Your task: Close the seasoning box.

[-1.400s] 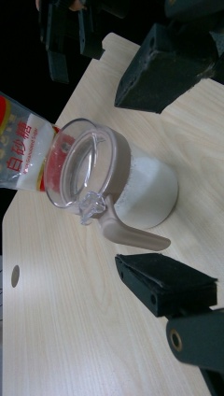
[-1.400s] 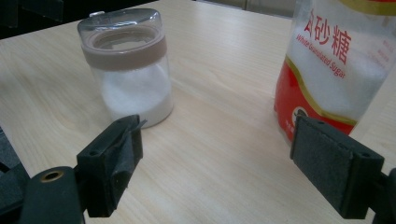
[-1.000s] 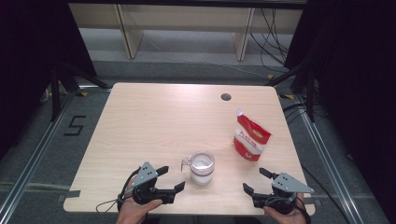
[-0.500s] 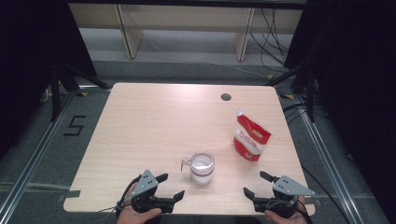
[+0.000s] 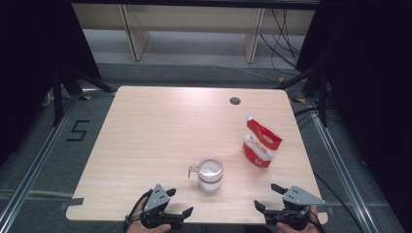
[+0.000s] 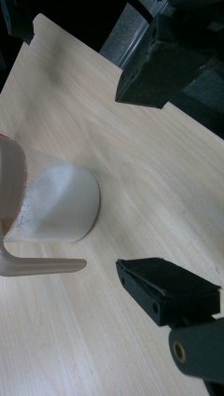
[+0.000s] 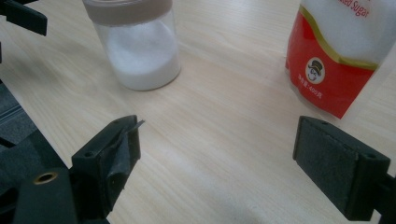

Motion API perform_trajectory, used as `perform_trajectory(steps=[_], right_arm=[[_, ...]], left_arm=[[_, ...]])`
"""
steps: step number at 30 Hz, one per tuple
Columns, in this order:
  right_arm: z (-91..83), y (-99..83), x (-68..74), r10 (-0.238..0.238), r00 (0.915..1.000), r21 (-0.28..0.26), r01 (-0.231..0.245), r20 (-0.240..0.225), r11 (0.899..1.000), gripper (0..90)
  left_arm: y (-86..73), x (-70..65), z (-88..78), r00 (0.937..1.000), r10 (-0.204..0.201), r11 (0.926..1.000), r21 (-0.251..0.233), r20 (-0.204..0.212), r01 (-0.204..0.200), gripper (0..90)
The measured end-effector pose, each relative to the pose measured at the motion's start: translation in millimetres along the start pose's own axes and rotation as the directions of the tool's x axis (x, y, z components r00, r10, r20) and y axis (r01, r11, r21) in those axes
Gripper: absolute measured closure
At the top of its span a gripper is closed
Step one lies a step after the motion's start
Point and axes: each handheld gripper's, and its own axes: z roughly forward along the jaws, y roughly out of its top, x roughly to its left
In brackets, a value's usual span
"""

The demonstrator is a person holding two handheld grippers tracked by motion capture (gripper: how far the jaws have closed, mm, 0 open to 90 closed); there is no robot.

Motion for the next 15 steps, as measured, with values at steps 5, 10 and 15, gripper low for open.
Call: perform_trajectory(steps=[5, 10, 15], right_arm=[[-1.6, -2.4, 0.1, 0.006, 1.0000, -0.010, -0.006, 0.006, 1.000, 15.6], [-2.0, -3.0, -0.4, -0.012, 0.9999, -0.005, 0.012, -0.007, 1.000, 15.5], [-2.4, -3.0, -1.9, -0.025, 0.9997, -0.010, 0.025, 0.000, 1.000, 15.6]], left_arm=[[-0.6, 0.8, -0.2, 0.9998, -0.018, 0.9998, -0.010, -0.006, 0.018, 15.7], [-0.5, 1.7, -0.1, 0.9998, -0.014, 0.9999, 0.001, -0.014, 0.014, 15.7], [-0.7, 2.7, 1.0, 0.9996, -0.015, 0.9999, -0.004, -0.022, 0.015, 15.7]])
